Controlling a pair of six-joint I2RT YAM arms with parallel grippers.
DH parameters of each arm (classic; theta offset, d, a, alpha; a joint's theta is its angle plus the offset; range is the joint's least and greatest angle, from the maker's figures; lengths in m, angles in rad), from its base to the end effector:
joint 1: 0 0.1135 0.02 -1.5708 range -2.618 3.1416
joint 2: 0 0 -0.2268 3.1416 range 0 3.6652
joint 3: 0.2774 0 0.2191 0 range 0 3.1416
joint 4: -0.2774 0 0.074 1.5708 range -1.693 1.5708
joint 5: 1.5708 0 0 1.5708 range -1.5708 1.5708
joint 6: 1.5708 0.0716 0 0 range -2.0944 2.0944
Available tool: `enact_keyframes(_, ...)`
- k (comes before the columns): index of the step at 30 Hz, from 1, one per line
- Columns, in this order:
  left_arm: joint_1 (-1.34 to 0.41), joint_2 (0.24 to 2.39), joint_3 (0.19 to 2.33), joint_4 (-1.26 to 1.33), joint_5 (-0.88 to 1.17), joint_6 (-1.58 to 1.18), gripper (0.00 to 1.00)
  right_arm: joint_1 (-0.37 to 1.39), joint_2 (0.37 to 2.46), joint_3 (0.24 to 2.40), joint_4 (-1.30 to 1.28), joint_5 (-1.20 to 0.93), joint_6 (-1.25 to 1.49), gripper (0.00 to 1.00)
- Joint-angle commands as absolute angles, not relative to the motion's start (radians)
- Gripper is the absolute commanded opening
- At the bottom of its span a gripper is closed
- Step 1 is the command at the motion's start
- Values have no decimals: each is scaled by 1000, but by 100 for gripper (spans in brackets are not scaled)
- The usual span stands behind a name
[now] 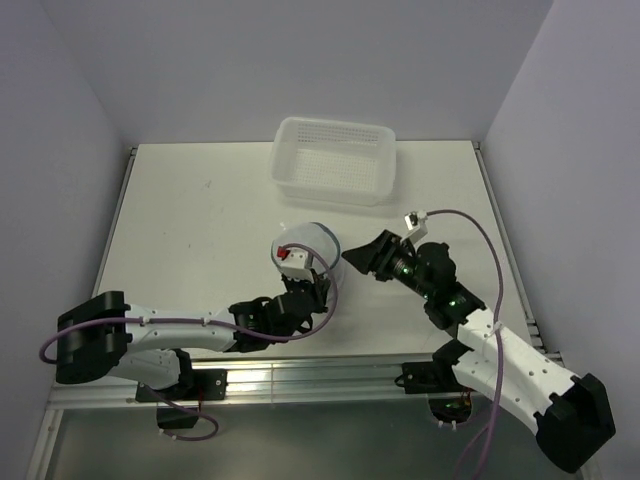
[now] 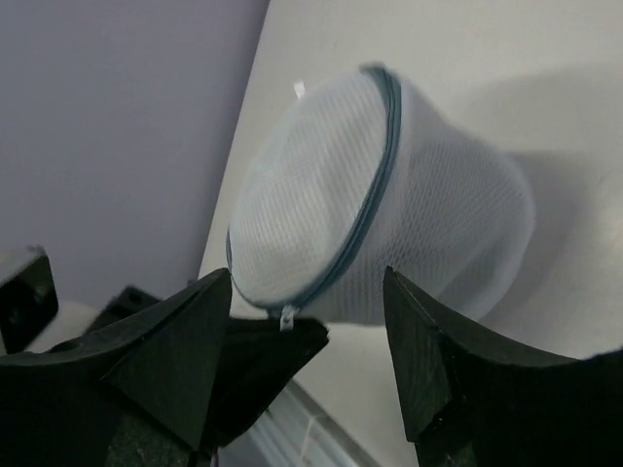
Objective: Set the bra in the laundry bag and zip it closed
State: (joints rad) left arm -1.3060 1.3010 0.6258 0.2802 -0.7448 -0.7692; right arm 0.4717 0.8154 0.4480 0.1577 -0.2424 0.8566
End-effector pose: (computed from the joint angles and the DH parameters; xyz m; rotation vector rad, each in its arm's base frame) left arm 0.1197 -0.2560 0.1985 0.0263 1.9173 -0.6967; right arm 0.1909 0.1167 0.2290 0.1816 1.9223 1.1432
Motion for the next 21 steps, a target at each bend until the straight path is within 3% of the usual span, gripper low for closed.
enact_keyframes(1,-1319,1345,695,363,-719,-766,0,560,793,364,198,-140,963,70)
enact_keyframes(14,-1328,1356,676,400,-658,-753,0,618,969,423,351,-204,968,53)
enact_keyframes(16,-1328,1355,672,405,-647,-750,0,621,986,423,365,-202,974,33)
enact_keyframes(17,-1328,1353,672,403,-647,-749,0,621,989,422,374,-196,980,13)
enact_keyframes(19,-1328,1347,670,394,-646,-747,0,618,986,423,373,-167,976,2)
enact_keyframes(21,-1328,1327,655,381,-647,-744,0,614,985,448,341,-144,951,0)
